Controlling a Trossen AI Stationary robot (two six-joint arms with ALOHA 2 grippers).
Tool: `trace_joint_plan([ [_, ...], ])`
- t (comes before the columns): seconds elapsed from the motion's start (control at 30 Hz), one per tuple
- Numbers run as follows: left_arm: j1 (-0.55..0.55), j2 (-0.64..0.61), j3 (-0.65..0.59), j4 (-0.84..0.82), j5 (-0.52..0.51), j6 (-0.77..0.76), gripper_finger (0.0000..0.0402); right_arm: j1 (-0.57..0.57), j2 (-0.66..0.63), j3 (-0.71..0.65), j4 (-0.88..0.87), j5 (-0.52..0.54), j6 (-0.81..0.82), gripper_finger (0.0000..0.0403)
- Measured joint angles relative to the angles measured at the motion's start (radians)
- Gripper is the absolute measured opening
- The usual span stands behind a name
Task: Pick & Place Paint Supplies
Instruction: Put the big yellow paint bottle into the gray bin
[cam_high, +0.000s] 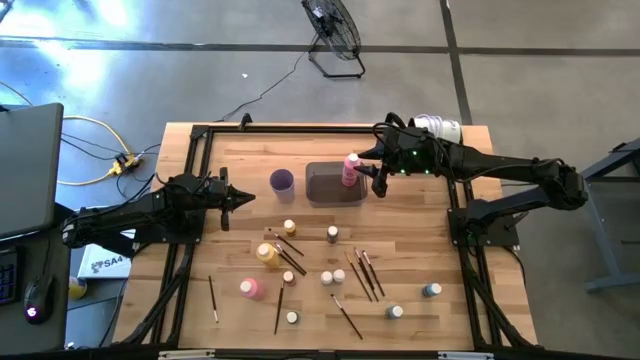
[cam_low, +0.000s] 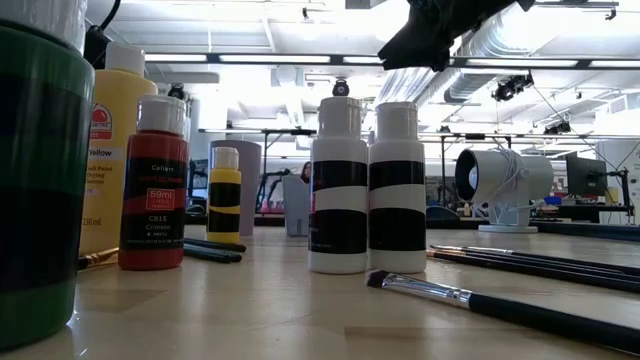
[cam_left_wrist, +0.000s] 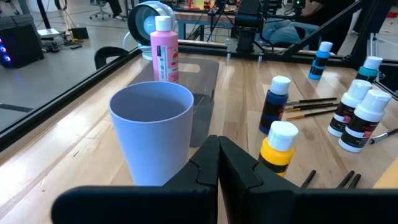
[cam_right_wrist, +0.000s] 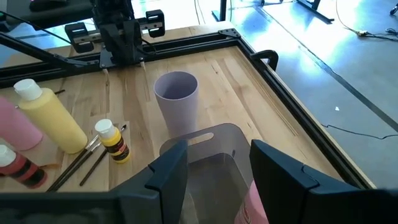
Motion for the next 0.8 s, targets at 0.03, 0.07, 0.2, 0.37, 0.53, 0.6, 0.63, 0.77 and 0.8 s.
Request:
trace_joint_plan([
  [0.03, 0.000, 0.000, 0.000, 0.000, 0.001, 0.000, 0.0000, 0.000, 0.000, 0.000, 0.000, 0.000, 0.000, 0.0165],
  [0.07, 0.000, 0.000, 0.000, 0.001, 0.001, 0.000, 0.0000, 0.000, 0.000, 0.000, 0.000, 0.000, 0.000, 0.0165],
  [0.2, 0.000, 0.000, 0.000, 0.004, 0.003, -0.001, 0.0000, 0.000, 0.000, 0.000, 0.000, 0.000, -0.001, 0.0165],
  [0.37, 0.000, 0.000, 0.000, 0.004, 0.004, -0.041, 0.0000, 0.000, 0.000, 0.000, 0.000, 0.000, -0.002, 0.0165],
  [0.53, 0.000, 0.000, 0.000, 0.008, 0.004, -0.127, 0.0000, 0.000, 0.000, 0.000, 0.000, 0.001, -0.003, 0.0165],
  [0.6, 0.000, 0.000, 0.000, 0.014, 0.004, -0.130, 0.0000, 0.000, 0.000, 0.000, 0.000, 0.001, -0.003, 0.0165],
  [0.63, 0.000, 0.000, 0.000, 0.010, 0.004, -0.131, 0.0000, 0.000, 0.000, 0.000, 0.000, 0.001, -0.003, 0.0165],
  [0.77, 0.000, 0.000, 0.000, 0.003, 0.003, -0.131, 0.0000, 0.000, 0.000, 0.000, 0.000, 0.001, -0.003, 0.0165],
  [0.8, 0.000, 0.000, 0.000, 0.004, 0.003, -0.131, 0.0000, 0.000, 0.000, 0.000, 0.000, 0.001, -0.003, 0.0165],
])
